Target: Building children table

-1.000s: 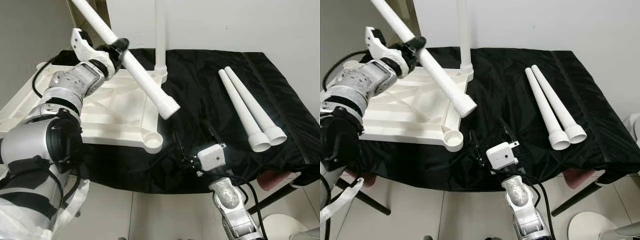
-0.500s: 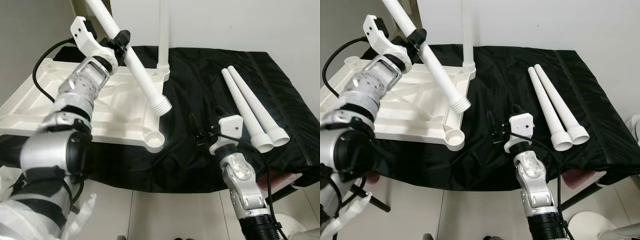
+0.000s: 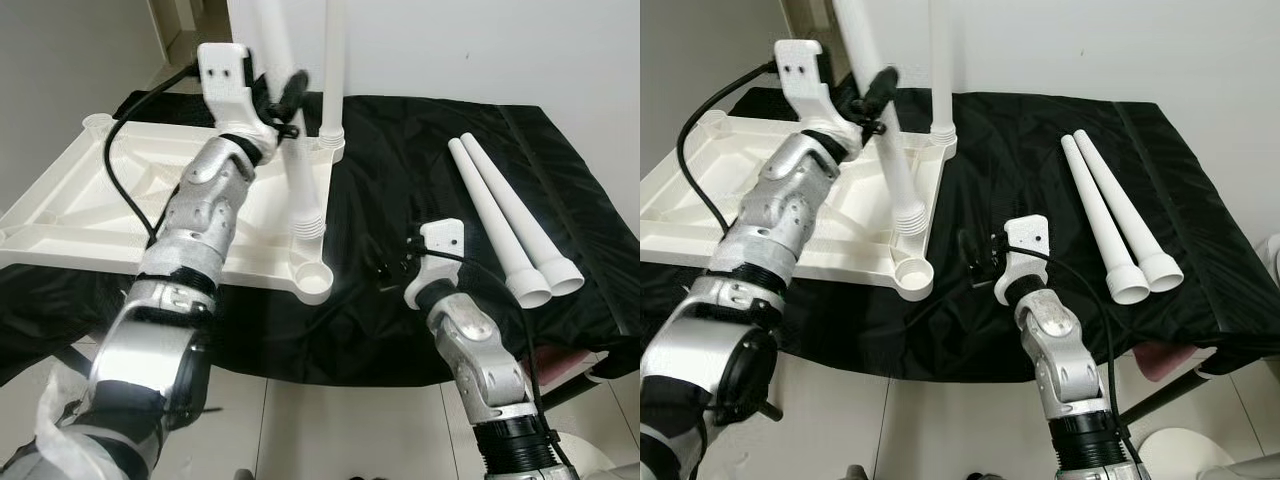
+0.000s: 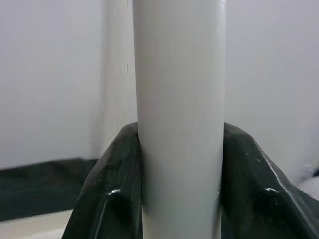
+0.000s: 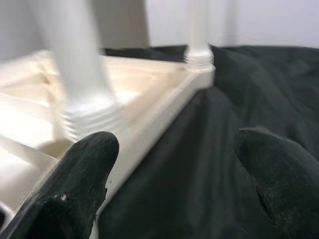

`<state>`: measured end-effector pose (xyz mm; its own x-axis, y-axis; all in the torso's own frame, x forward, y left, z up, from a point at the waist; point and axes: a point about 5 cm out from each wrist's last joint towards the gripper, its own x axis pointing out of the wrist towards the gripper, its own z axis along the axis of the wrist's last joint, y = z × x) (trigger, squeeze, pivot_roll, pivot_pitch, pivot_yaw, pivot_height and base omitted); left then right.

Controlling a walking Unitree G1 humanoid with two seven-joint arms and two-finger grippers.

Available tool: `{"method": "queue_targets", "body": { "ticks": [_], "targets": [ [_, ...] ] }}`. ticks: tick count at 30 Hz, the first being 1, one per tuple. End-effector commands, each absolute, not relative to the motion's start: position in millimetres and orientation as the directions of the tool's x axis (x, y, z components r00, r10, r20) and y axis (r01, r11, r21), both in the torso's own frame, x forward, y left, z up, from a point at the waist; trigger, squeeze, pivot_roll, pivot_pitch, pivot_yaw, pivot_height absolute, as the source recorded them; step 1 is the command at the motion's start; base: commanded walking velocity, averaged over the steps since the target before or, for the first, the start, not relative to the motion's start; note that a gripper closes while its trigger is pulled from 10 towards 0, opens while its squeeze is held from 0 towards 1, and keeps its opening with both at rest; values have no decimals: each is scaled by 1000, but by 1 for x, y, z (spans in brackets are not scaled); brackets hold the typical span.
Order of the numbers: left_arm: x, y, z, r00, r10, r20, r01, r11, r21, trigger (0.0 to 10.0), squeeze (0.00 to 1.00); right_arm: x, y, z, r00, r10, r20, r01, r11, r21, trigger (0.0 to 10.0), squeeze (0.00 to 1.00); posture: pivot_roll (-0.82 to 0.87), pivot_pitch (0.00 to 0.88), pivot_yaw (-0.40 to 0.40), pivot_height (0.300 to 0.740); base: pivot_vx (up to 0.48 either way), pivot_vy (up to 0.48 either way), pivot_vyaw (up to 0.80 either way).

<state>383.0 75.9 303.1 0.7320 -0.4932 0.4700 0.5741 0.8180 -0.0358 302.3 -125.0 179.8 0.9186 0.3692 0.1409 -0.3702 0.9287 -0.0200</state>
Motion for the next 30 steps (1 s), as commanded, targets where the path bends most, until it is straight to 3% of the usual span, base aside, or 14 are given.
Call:
{"method": "queue_targets", "body": {
  "ticks": [1,5,11,30],
  "targets": [
    [372,64,310,592,-643,486,697,711,92,10000,0,302,-122,185,904,402,147,-404,915,-14,10000,0,-27,14,8,740,0,0,0],
    [368,58,312,572,-654,495,708,698,104,10000,0,304,-117,189,895,421,150,-424,906,-13,10000,0,-26,12,10,740,0,0,0],
    [348,30,328,468,-697,544,766,627,144,10000,0,327,-95,205,877,444,182,-446,895,-33,10000,0,-11,5,11,740,0,0,0],
    [331,11,325,424,-734,531,791,585,178,10000,0,351,-86,216,882,444,158,-427,895,-130,10000,0,1,0,9,740,0,0,0]
  ]
}}
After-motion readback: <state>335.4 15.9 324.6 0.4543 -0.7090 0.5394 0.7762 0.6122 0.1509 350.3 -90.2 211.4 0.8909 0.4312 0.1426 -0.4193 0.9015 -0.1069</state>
